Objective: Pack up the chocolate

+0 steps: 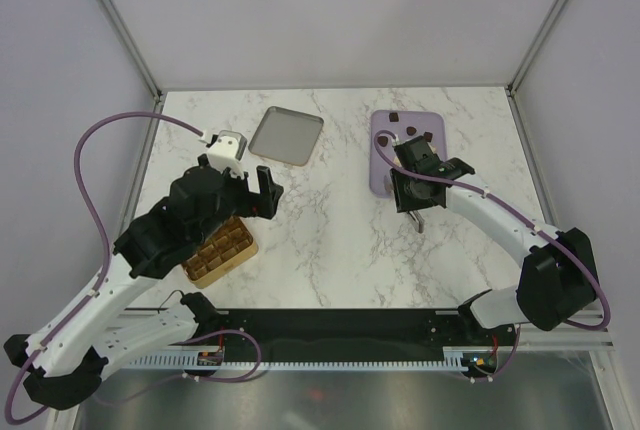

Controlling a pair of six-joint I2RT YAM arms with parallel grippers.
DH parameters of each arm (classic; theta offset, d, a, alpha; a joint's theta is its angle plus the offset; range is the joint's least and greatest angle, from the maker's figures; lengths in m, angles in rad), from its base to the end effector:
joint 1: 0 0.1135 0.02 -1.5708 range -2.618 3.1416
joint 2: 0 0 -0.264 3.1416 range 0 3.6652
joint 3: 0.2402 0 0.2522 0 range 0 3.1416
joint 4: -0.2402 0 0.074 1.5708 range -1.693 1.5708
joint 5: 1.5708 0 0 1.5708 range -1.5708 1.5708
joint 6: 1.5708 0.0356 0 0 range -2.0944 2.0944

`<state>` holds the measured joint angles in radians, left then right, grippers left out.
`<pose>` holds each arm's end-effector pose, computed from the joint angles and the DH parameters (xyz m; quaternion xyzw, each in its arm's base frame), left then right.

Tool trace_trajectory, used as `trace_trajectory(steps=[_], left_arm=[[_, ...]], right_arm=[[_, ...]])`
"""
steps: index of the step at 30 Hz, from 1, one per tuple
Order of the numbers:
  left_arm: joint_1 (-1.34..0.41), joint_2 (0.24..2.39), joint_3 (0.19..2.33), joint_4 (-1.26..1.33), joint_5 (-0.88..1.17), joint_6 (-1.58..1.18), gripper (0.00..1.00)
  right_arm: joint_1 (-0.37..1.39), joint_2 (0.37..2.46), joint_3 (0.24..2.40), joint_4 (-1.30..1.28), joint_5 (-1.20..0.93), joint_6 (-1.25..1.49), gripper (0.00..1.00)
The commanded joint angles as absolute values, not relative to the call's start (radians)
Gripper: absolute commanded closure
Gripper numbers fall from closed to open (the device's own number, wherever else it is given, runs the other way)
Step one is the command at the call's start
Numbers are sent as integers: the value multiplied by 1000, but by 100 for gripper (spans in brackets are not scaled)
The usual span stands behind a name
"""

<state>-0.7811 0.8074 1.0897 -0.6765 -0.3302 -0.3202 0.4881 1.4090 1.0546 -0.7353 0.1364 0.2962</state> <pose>0.1185 -0.1012 0.3887 0.0986 0.8197 -0.1699 0.5380 0.2483 0.1264 0.2484 -0.0767 0.9660 0.0297 0.2449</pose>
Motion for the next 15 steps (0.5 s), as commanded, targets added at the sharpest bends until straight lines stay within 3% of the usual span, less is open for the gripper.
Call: trace_trajectory(steps=[1,15], left_arm=[[-781,819,1141,-635,-307,-285,0],[-781,903,1290,-644,-241,-255,0]], right_arm=[[486,1390,1088,-736,152,304,58],[485,1443,1238,-727,156,290,60]])
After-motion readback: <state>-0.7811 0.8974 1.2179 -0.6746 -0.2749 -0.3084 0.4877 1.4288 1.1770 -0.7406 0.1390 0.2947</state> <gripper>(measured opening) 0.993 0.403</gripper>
